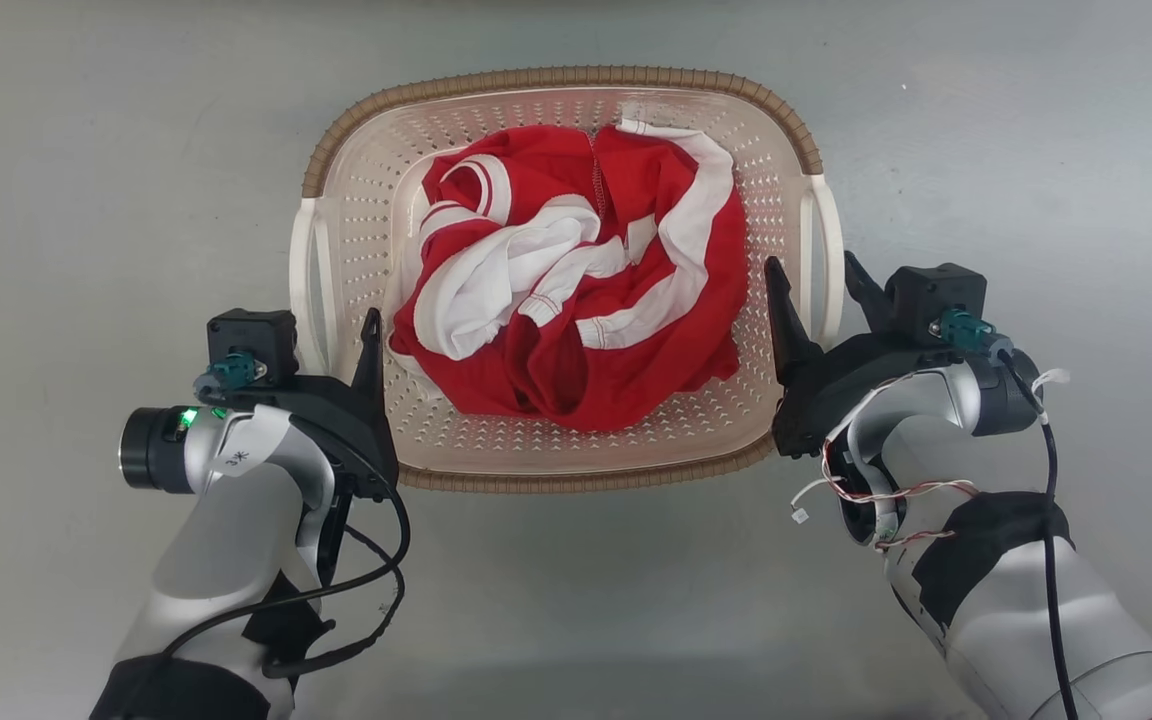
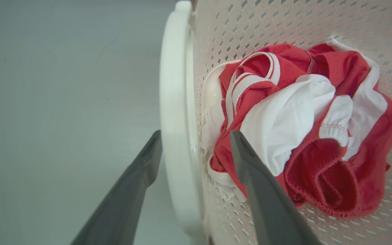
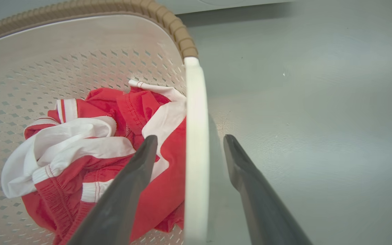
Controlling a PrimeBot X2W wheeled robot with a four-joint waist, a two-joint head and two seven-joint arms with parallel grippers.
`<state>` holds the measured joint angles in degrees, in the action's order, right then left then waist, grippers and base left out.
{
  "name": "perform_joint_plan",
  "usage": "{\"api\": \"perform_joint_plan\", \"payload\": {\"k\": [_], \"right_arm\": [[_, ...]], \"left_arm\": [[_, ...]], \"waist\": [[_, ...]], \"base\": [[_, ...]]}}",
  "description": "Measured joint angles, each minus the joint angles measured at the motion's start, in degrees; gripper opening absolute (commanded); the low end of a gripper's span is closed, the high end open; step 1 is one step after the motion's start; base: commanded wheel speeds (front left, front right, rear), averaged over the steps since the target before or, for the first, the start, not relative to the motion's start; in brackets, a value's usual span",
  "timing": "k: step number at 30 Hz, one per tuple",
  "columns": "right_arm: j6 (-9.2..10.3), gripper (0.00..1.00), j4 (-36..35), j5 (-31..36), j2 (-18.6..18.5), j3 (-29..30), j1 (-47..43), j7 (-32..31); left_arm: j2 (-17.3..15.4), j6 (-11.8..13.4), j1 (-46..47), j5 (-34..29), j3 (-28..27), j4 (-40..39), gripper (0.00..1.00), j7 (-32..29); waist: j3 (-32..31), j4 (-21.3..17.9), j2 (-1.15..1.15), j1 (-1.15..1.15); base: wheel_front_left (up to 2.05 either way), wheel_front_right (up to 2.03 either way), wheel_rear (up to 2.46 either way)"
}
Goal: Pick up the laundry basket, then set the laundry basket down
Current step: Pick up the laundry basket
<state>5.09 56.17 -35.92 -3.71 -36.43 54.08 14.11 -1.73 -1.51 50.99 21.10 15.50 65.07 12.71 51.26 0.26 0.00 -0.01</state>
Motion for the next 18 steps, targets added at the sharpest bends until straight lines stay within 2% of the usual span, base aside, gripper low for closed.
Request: {"api": "perform_joint_plan", "payload": {"k": [13,16,18], "right_arm": [[0.75,0.98,0.6,-3.4,0.0,-3.7,1.9,-1.1],[0.97,0.81,0.8,-3.8,0.0,-4.6,2.1,-1.5],[0.99,0.74,0.8,-4.3,0.0,-5.1,2.3,-1.5]], "left_arm": [[0.0,0.0,0.6,1.9,2.6,1.1,1.00,0.0],[0.0,0.0,0.7,2.6,3.4,1.2,1.00,0.0],[0.0,0.0,0.8,2.7,3.8,1.2,1.00,-0.1]], "waist": [[0.7,-0.1,0.00,0.00],[0.9,-0.1,0.00,0.00],[1.0,-0.1,0.00,0.00]], "base": [[0.00,0.00,0.00],[0.00,0.00,0.00],[0.00,0.00,0.00]]}}
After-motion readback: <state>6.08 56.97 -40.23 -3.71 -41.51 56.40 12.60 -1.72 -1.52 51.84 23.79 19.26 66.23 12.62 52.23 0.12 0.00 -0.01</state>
